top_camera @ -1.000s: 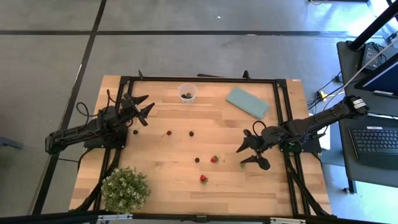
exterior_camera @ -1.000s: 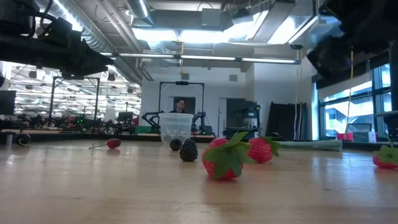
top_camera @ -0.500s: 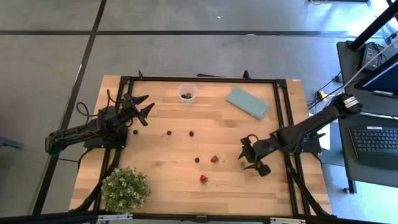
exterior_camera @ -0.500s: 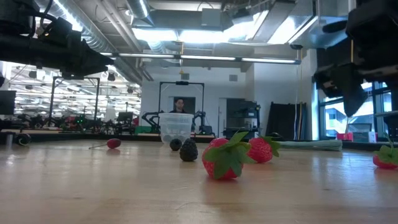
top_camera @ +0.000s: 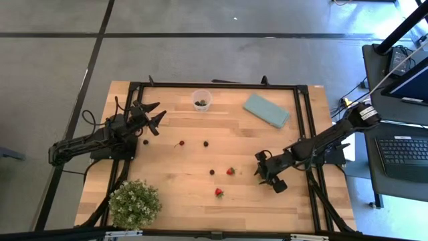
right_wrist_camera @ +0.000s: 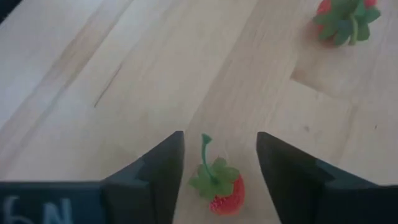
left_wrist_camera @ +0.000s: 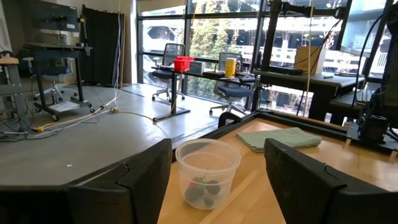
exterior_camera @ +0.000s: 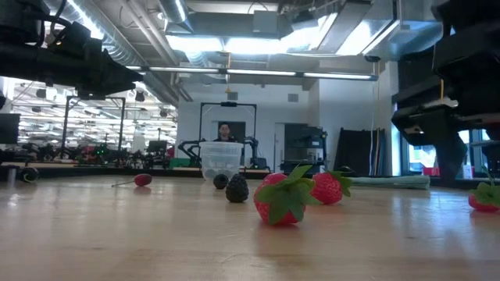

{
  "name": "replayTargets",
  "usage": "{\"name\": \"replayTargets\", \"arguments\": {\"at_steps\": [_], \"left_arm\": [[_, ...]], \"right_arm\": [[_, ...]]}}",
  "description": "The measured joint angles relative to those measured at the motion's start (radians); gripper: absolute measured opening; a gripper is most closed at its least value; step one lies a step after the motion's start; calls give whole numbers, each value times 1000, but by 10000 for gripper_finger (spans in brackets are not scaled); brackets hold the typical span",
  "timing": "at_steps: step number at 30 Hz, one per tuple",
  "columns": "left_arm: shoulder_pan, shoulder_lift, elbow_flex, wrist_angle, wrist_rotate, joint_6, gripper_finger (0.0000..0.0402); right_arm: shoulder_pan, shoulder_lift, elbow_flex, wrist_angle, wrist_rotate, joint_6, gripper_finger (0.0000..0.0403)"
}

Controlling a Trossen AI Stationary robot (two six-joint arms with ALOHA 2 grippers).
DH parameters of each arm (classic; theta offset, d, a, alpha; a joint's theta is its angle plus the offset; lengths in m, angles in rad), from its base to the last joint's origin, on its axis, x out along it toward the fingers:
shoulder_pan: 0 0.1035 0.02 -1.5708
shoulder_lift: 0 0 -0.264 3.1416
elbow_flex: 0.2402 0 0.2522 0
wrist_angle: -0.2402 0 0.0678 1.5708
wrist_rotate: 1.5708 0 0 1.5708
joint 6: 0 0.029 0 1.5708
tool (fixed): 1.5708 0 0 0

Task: Pick and placing Produce into tupperware
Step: Put the right red strawberry into the transparent container

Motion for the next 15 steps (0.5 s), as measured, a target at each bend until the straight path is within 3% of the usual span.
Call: {"name": "replayTargets", "arguments": {"at_steps": [15], "left_arm": [[0,0,0,0,0,-1,247]], "right_arm": [[0,5,0,4,-2,23,54]]}}
